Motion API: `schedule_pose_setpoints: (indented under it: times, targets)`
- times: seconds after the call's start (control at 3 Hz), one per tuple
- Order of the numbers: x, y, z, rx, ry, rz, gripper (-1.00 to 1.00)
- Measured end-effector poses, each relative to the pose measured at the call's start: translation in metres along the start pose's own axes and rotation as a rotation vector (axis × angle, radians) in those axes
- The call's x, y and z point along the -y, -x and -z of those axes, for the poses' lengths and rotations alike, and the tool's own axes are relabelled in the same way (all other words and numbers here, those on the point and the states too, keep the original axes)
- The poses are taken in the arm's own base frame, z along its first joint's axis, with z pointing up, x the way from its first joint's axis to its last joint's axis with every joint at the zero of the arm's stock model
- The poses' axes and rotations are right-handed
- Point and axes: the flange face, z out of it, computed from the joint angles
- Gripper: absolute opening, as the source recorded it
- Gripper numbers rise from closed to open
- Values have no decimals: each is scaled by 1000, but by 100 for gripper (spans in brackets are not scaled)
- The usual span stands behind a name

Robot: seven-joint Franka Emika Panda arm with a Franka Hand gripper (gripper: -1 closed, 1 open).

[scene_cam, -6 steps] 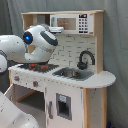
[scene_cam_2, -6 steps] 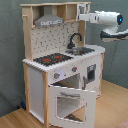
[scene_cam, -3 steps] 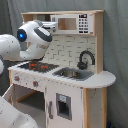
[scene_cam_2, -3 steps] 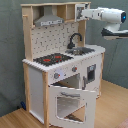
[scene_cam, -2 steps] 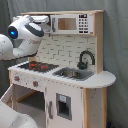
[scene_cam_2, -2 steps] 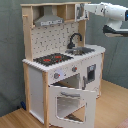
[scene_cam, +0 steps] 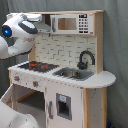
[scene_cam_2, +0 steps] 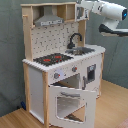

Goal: Play with the kitchen

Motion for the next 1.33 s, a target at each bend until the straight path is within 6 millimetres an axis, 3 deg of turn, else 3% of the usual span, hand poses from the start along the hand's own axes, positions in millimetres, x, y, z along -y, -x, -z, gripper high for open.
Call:
schedule_pose_setpoints:
  times: [1.33]
  targets:
    - [-24, -41, -36, 79, 57, -67, 100]
